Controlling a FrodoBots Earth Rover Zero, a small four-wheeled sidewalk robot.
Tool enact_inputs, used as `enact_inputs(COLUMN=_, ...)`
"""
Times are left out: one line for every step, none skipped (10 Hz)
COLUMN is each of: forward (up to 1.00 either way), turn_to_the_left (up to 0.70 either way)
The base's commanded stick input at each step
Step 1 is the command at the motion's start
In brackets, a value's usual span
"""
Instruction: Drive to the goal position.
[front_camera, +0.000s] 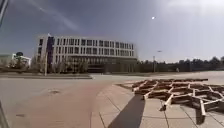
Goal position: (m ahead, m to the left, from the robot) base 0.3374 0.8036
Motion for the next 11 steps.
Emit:
enact_inputs(forward=0.05, turn_to_the_left=0.0)
enact_inputs(forward=0.05, turn_to_the_left=0.0)
enact_inputs(forward=0.05, turn_to_the_left=0.0)
enact_inputs(forward=0.05, turn_to_the_left=0.0)
enact_inputs(forward=0.05, turn_to_the_left=0.0)
enact_inputs(forward=0.05, turn_to_the_left=0.0)
enact_inputs(forward=0.05, turn_to_the_left=0.0)
enact_inputs(forward=0.05, turn_to_the_left=0.0)
enact_inputs(forward=0.05, turn_to_the_left=0.0)
enact_inputs(forward=0.05, turn_to_the_left=0.0)
enact_inputs(forward=0.05, turn_to_the_left=0.0)
